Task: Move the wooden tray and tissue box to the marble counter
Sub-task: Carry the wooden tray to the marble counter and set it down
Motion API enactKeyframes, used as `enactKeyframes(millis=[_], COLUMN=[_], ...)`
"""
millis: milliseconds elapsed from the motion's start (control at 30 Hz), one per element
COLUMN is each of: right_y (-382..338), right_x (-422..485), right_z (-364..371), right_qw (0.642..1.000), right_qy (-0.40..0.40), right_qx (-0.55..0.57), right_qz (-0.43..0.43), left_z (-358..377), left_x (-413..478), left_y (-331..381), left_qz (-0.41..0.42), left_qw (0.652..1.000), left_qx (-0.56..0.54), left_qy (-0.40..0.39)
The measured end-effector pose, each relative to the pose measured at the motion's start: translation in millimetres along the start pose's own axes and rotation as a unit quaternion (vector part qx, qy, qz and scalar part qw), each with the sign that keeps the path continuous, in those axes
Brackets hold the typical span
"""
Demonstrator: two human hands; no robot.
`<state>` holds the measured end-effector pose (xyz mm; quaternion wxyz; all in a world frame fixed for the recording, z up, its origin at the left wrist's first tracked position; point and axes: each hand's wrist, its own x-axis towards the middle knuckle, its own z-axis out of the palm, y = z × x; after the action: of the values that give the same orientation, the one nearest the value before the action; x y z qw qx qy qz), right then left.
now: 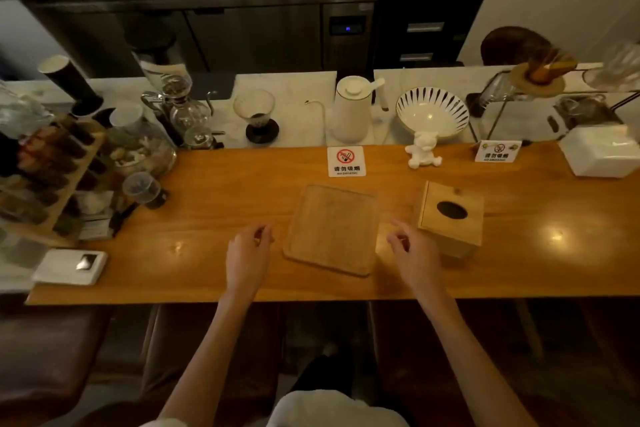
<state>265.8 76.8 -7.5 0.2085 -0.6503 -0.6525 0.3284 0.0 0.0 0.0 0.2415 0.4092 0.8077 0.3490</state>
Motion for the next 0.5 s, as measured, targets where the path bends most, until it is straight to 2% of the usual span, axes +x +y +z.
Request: enactKeyframes(millis=[67, 133, 200, 267, 500], right_y=[1.6, 1.4, -0.7, -3.3, -5.1], right_x=[17.1, 30.5, 45.1, 55.5, 56.9], right_z=[15.1, 32.8, 46.7, 54.1, 75.0], right_qw=[0.997, 0.992, 0.99, 0.987, 0.974], right_qy=[-0.064, -0.116, -0.108, -0.087, -0.103], right_qx=[-0.023, -0.037, -0.056, -0.06, 0.009], right_qz=[0.024, 0.036, 0.074, 0.12, 0.2], left_z=[15.6, 29.9, 43.3, 53.0, 82.0], left_x=[17.9, 31.0, 40.0, 46.7, 49.6], left_y=[0.1, 1.2, 2.1, 0.6, -3.1], left_qz=[-0.079, -0.122, -0.134, -0.14, -0.172], left_qw=[0.996, 0.987, 0.978, 0.971, 0.957], left_qx=[-0.015, 0.028, 0.058, 0.09, 0.14], left_qy=[-0.033, -0.098, -0.15, -0.17, -0.188])
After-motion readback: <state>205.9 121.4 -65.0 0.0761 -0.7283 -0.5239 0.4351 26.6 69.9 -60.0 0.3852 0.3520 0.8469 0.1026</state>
